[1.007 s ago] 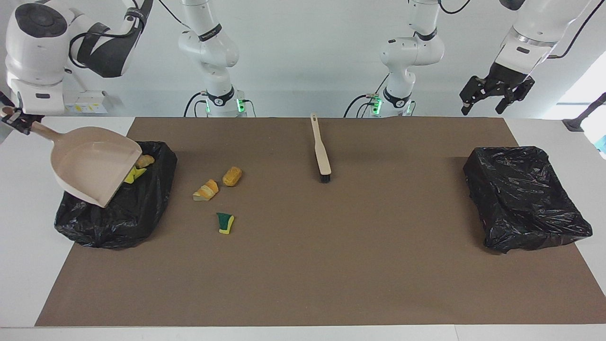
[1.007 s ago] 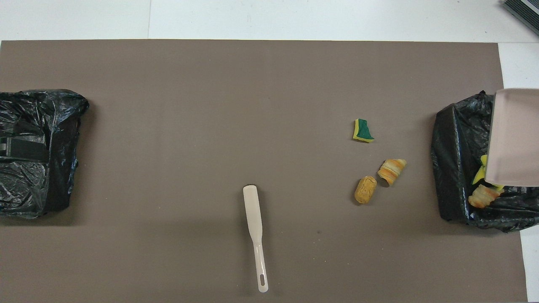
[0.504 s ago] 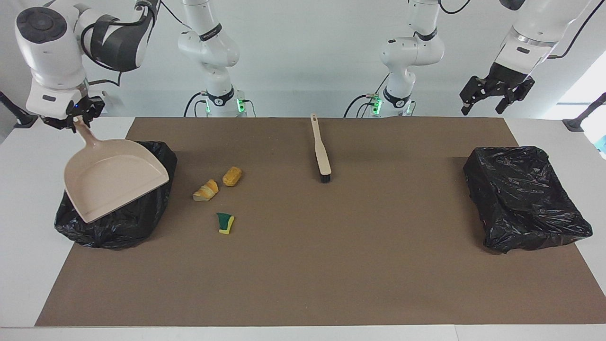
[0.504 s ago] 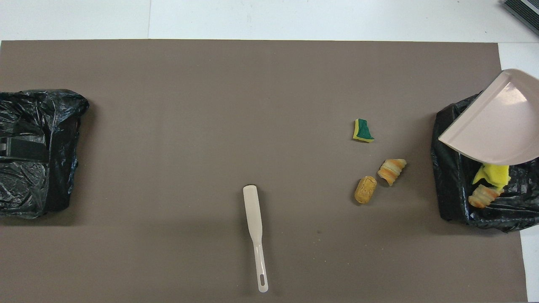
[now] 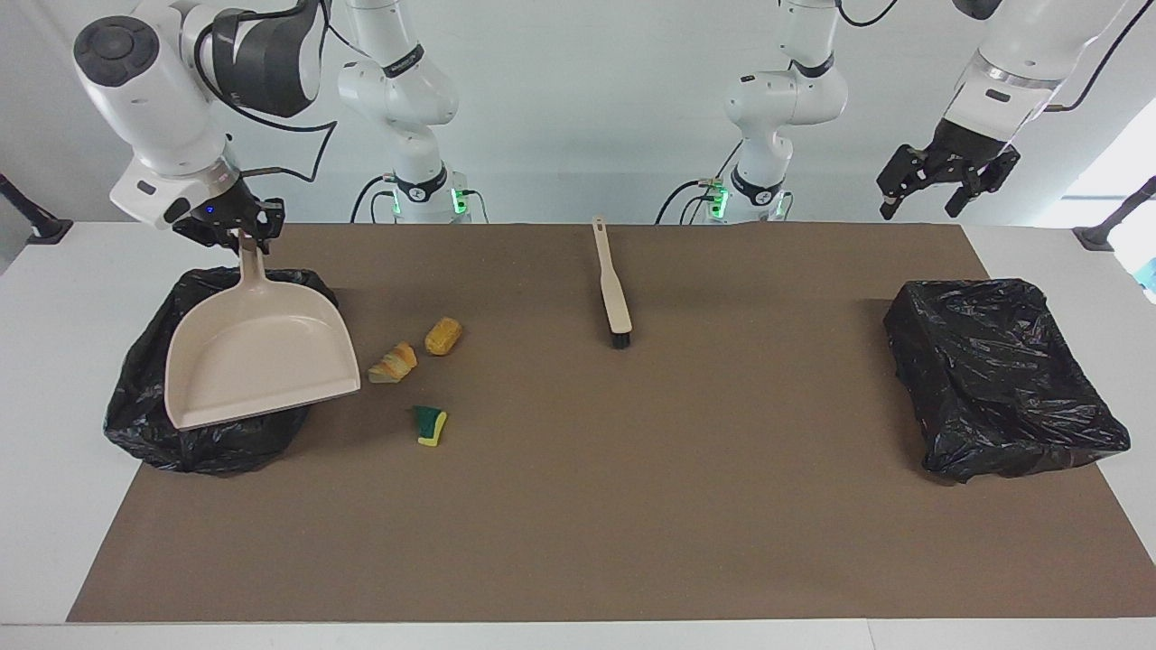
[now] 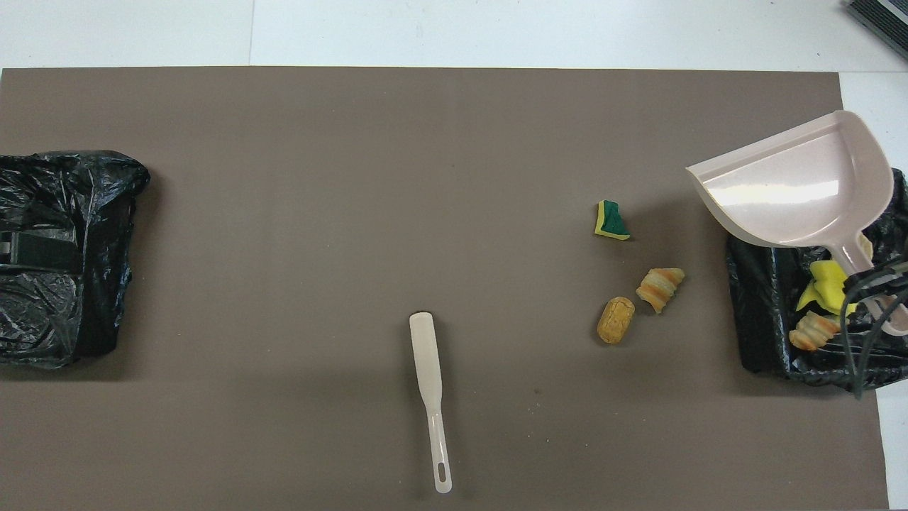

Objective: Sweep and dump trash in bin
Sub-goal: 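Lift the empty dustpan from the bin with the right gripper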

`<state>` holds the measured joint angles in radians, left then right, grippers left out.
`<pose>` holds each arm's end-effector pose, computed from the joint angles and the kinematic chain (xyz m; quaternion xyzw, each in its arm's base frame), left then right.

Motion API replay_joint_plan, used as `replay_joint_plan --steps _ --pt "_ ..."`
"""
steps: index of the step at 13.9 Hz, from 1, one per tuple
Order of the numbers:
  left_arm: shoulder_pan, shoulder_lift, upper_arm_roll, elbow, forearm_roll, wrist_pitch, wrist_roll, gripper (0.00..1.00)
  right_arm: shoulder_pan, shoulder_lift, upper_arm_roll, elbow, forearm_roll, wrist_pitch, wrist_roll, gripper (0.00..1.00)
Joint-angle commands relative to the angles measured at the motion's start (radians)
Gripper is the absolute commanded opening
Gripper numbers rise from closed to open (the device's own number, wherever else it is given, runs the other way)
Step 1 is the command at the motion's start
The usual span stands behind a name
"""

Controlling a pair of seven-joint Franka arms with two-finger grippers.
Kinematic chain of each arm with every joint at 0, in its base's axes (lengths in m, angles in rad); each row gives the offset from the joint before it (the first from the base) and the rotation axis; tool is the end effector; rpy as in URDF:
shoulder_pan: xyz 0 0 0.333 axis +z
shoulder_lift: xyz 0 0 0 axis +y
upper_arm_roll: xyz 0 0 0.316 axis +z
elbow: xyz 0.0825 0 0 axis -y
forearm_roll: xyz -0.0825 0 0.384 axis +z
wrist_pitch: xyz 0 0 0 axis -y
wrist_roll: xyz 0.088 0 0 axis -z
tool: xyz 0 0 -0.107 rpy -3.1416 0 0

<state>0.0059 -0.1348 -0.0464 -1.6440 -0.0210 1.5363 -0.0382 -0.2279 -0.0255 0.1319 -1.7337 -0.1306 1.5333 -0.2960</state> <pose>0.5078 -0.0247 0.6586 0.9999 -0.0015 0.0132 0.0079 0.5305 -0.0648 0.5603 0.9887 0.1023 -0.0986 0.0486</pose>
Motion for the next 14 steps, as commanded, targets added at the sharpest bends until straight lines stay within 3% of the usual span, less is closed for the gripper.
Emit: replay_joint_plan --steps 1,9,14 --pt "0.005 -0.006 -0.001 0.000 0.003 0.001 0.004 1.00 0.091 -0.002 -0.002 -0.006 0.066 0.014 0.170 0.00" --pt "0.005 -0.006 -0.001 0.000 0.003 0.001 0.004 1.00 0.369 0.148 -0.002 0.013 0.202 0.191 0.567 0.00" --pt "0.005 -0.006 -0.001 0.000 0.003 0.001 0.004 1.00 0.525 0.297 -0.002 0.107 0.218 0.301 0.780 0.00"
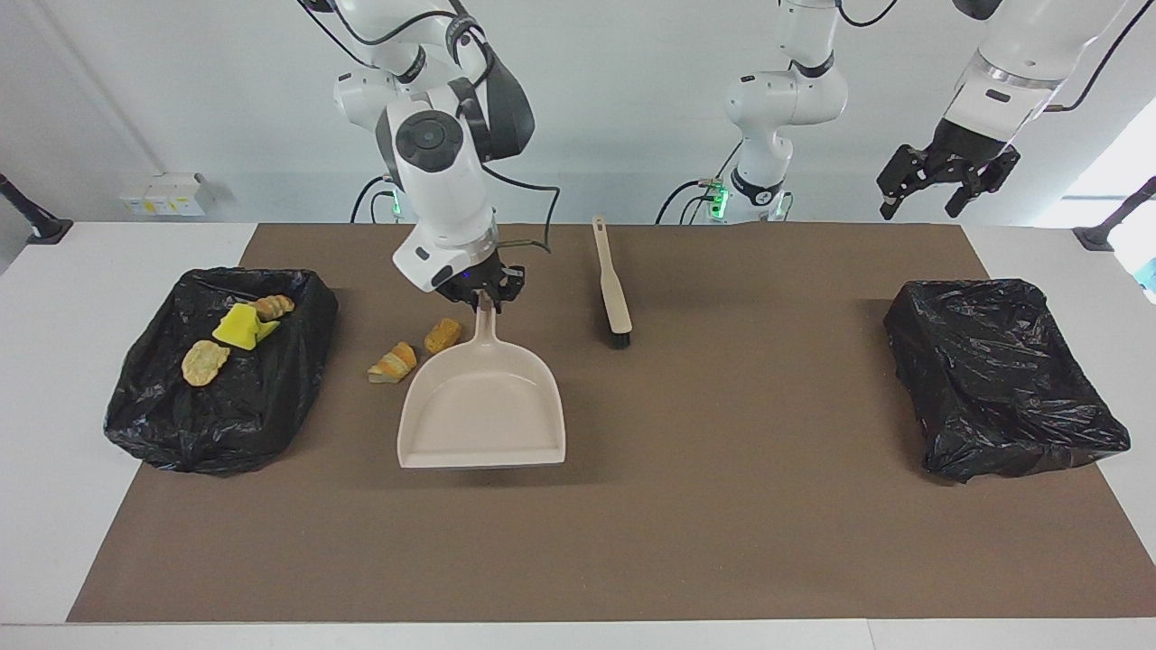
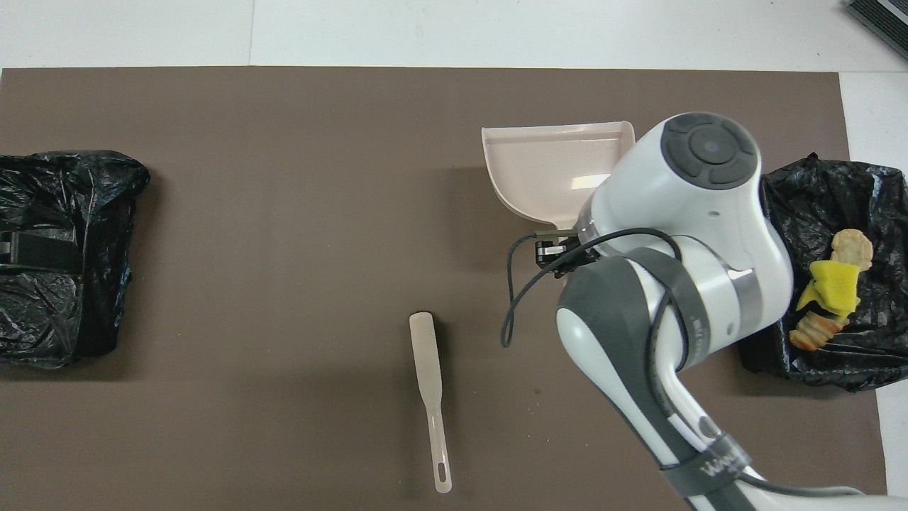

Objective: Sweep and dump trash in bin
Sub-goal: 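Lift the empty dustpan from the bin with the right gripper, then set the dustpan down at the table center with the right gripper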

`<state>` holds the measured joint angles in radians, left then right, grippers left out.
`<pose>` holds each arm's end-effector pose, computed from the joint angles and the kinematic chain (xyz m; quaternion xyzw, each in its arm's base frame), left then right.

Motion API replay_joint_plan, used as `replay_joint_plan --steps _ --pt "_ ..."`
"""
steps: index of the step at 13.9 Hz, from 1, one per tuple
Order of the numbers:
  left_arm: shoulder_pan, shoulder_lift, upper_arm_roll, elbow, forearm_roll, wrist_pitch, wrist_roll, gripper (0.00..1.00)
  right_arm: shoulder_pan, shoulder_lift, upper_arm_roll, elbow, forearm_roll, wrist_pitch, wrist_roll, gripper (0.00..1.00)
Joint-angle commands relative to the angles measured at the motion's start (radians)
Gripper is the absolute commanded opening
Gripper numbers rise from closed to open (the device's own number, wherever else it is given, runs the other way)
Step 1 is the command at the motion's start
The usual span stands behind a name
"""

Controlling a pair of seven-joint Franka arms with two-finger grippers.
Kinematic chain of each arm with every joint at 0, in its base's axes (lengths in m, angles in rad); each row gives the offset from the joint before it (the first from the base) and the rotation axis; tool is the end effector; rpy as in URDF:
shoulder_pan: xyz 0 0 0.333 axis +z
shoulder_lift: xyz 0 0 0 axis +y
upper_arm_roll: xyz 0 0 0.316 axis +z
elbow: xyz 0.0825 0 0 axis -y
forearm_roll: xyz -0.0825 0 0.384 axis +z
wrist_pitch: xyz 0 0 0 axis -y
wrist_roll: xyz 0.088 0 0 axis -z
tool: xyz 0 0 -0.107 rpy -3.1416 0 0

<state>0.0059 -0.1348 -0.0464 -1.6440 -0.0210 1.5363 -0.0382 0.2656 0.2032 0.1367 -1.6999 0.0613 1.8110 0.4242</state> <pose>0.5078 -0.0247 0.6586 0.9999 -0.0015 0.0132 0.0079 0.5633 0.2394 0.4653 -0.9978 0.0203 0.0587 0.0214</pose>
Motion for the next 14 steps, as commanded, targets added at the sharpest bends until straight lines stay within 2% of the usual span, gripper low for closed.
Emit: replay_joint_plan --steps 1,5,7,10,13,14 --pt "0.005 -0.006 -0.001 0.000 0.003 0.001 0.004 1.00 0.056 0.102 -0.006 0.095 0.035 0.049 0.091 0.00" --pt "0.005 -0.006 -0.001 0.000 0.003 0.001 0.004 1.00 0.141 0.273 -0.006 0.236 0.038 0.091 0.149 0.00" --pt "0.005 -0.006 0.000 0.001 0.003 0.001 0.004 1.00 0.168 0.346 -0.006 0.275 0.038 0.148 0.194 0.00" --pt "0.005 -0.006 -0.001 0.001 0.003 0.001 0.004 1.00 0.181 0.387 0.007 0.284 0.041 0.189 0.205 0.00" --pt "0.006 -0.006 -0.001 0.001 0.003 -0.001 0.004 1.00 0.185 0.384 0.009 0.276 0.095 0.183 0.208 0.00" --pt "0.005 -0.006 -0.001 0.001 0.003 0.001 0.004 1.00 0.187 0.381 0.009 0.276 0.098 0.180 0.209 0.14"
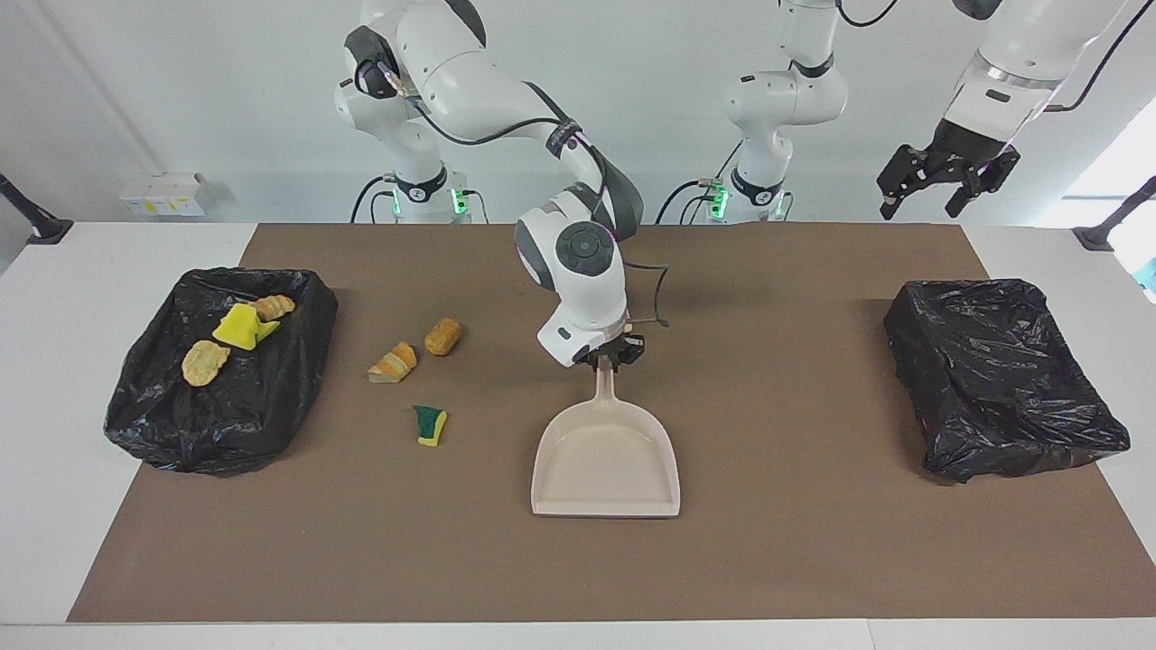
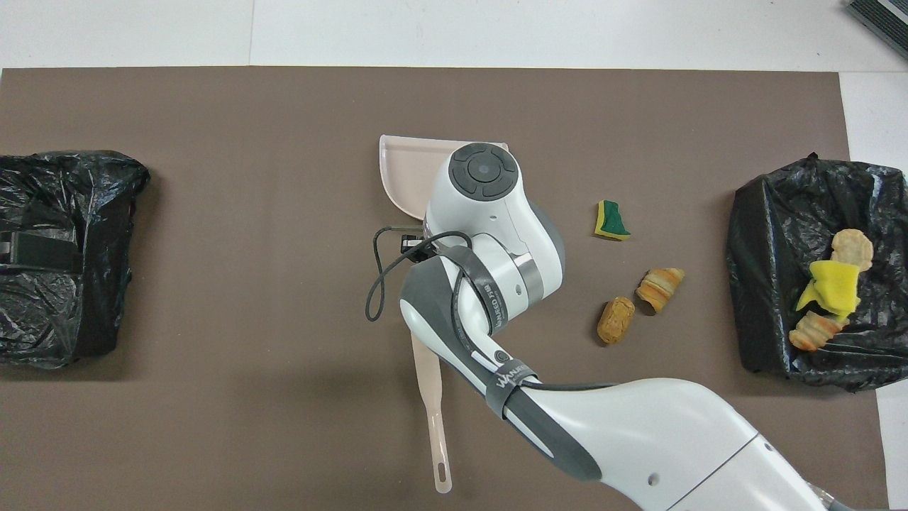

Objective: Sweep and dump trash in bin
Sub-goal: 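Set the dustpan down at the table center with the right gripper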

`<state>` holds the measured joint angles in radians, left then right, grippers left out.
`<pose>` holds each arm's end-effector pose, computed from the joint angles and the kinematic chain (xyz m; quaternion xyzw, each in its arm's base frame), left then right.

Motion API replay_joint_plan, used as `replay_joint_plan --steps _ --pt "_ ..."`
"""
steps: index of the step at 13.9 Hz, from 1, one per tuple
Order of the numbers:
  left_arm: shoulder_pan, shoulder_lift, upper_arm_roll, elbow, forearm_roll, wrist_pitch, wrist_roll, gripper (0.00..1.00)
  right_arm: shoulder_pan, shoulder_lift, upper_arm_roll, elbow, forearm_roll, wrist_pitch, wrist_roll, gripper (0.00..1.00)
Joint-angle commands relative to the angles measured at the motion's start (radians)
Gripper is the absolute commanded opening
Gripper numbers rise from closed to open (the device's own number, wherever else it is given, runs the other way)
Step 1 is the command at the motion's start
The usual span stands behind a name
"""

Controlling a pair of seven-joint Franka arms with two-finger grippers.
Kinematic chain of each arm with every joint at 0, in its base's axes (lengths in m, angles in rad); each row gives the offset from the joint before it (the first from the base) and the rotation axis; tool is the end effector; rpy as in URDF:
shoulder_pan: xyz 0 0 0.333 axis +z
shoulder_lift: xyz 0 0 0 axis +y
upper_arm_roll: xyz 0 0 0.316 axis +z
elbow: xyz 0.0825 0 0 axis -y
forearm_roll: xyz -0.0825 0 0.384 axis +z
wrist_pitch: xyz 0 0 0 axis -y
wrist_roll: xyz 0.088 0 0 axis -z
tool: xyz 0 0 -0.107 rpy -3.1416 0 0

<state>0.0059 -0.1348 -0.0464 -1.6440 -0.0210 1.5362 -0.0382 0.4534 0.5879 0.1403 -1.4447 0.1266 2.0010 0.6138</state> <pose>0.5078 -0.0247 0.6585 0.9999 -0.0015 0.0131 0.0079 0.5934 0.3884 0.3474 -0.9941 0.0482 0.0655 0.0714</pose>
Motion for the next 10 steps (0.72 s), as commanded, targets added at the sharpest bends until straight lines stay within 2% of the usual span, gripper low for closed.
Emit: replay_joint_plan --steps 1,2,6,10 --pt "0.005 -0.006 -0.001 0.000 0.003 -0.001 0.004 1.00 0.001 -0.008 0.007 0.020 0.021 -0.016 0.030 0.91" --pt "0.005 -0.006 -0.001 0.001 0.003 0.001 0.004 1.00 0.022 -0.011 0.008 0.018 0.013 -0.010 0.050 1.00" --pt "0.005 -0.006 -0.001 0.001 0.003 0.001 0.004 1.00 0.038 -0.049 0.008 0.001 0.016 -0.019 0.067 1.00" --pt "0.005 -0.006 -0.001 0.000 0.003 -0.001 0.004 1.00 0.050 -0.140 0.013 -0.118 0.019 -0.047 0.072 1.00"
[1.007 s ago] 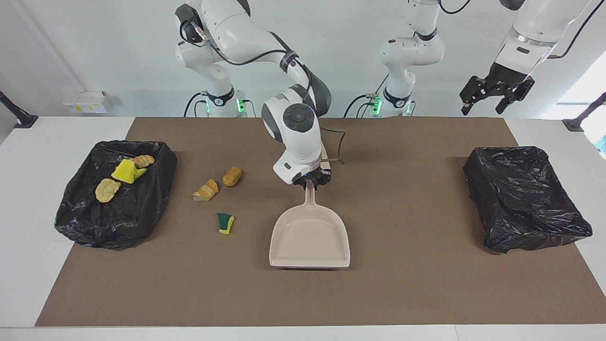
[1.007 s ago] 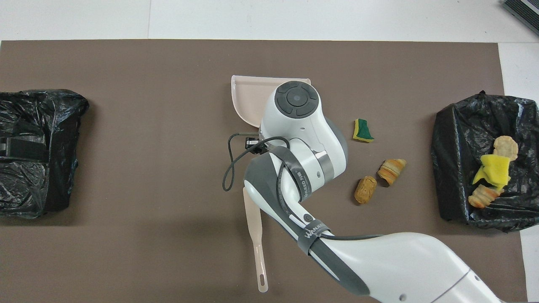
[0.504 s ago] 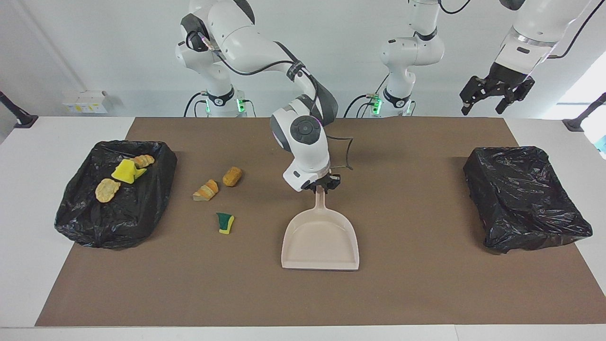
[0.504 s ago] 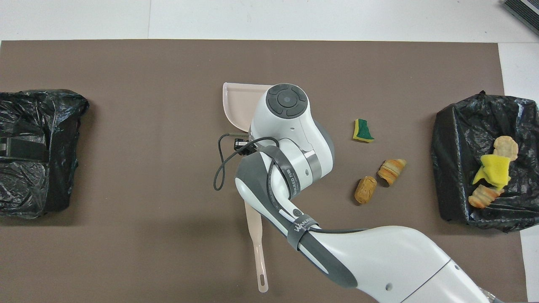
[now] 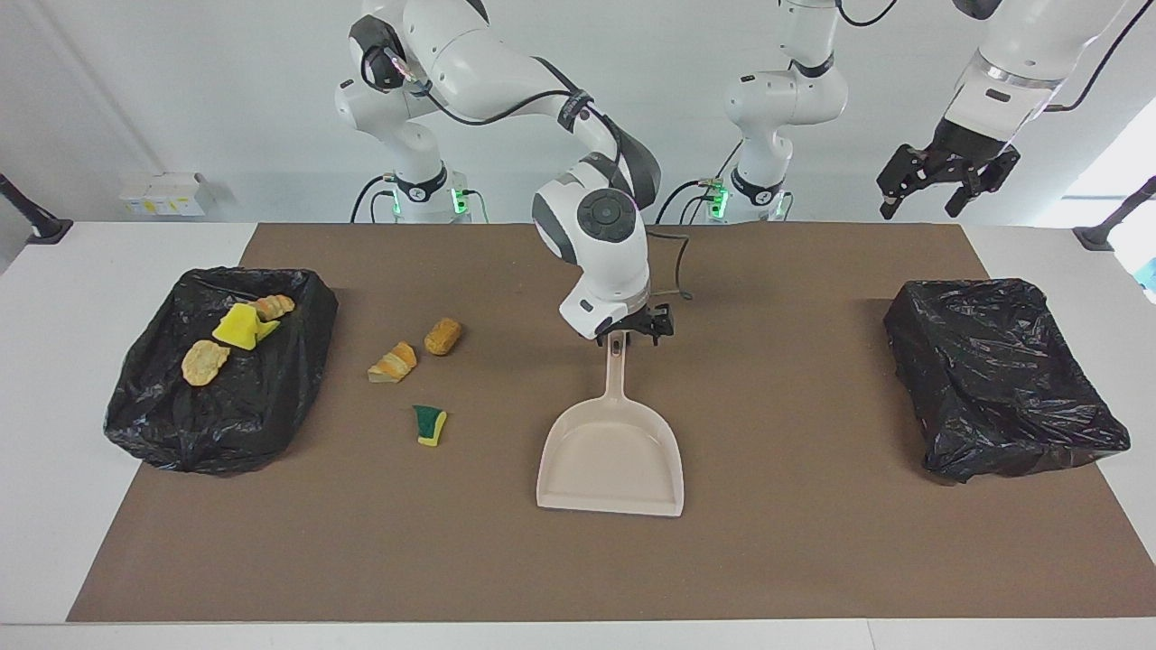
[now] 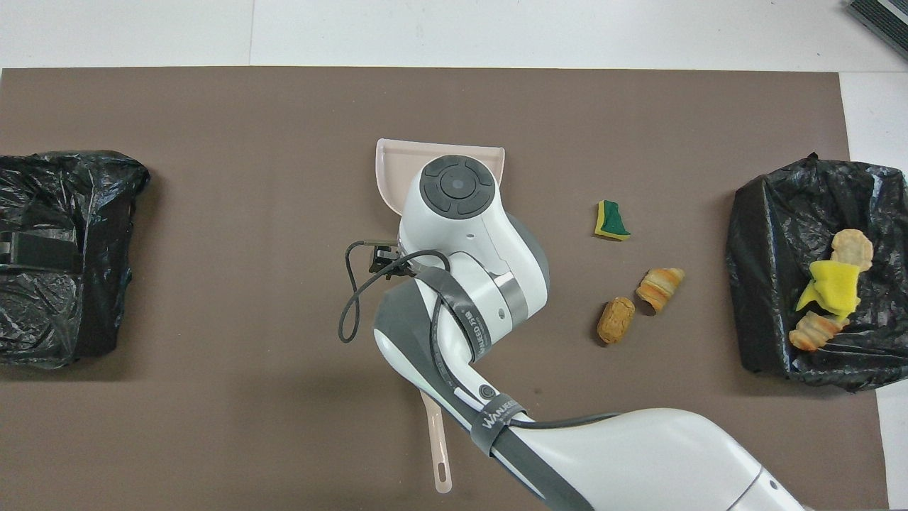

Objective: Sweep and dump trash in bin

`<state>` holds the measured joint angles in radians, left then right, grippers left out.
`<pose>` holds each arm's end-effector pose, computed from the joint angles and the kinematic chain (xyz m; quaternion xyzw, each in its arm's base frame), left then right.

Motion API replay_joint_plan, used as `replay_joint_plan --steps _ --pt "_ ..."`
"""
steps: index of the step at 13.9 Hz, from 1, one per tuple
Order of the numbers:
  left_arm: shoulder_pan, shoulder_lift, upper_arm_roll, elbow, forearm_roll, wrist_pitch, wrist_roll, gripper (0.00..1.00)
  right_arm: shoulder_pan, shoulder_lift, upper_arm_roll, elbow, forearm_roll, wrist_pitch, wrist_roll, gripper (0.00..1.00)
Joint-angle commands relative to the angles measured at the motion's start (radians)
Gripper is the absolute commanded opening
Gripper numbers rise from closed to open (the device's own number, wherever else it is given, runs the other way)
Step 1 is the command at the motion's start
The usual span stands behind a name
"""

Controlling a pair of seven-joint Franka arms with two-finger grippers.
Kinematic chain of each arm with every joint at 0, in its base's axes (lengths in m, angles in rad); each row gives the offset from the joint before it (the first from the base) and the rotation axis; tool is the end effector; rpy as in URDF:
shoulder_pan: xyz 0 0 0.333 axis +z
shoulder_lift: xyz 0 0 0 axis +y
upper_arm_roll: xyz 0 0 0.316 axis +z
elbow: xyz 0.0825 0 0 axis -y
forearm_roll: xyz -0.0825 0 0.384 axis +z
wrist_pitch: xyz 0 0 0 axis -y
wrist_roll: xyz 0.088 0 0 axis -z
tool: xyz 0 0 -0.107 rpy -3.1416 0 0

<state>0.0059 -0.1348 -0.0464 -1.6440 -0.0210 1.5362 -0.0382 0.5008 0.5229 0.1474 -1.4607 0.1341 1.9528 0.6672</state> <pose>0.5078 -0.0247 0.6585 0.9999 -0.0015 0.0131 0.0079 0.5620 0.4153 0.3818 -0.9941 0.0444 0.0705 0.0700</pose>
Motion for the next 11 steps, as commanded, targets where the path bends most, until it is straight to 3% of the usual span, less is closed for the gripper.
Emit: replay_joint_plan --steps 1,8,11 --pt "0.005 -0.006 -0.001 0.001 0.003 0.001 0.004 1.00 0.025 -0.108 0.006 -0.151 0.015 0.003 0.028 1.00" --pt "0.005 -0.006 -0.001 0.000 0.003 -0.001 0.004 1.00 0.108 -0.316 0.008 -0.498 0.033 0.057 0.090 1.00" --pt "0.005 -0.006 -0.001 0.001 0.003 -0.001 0.004 1.00 0.163 -0.404 0.008 -0.669 0.104 0.168 0.118 1.00"
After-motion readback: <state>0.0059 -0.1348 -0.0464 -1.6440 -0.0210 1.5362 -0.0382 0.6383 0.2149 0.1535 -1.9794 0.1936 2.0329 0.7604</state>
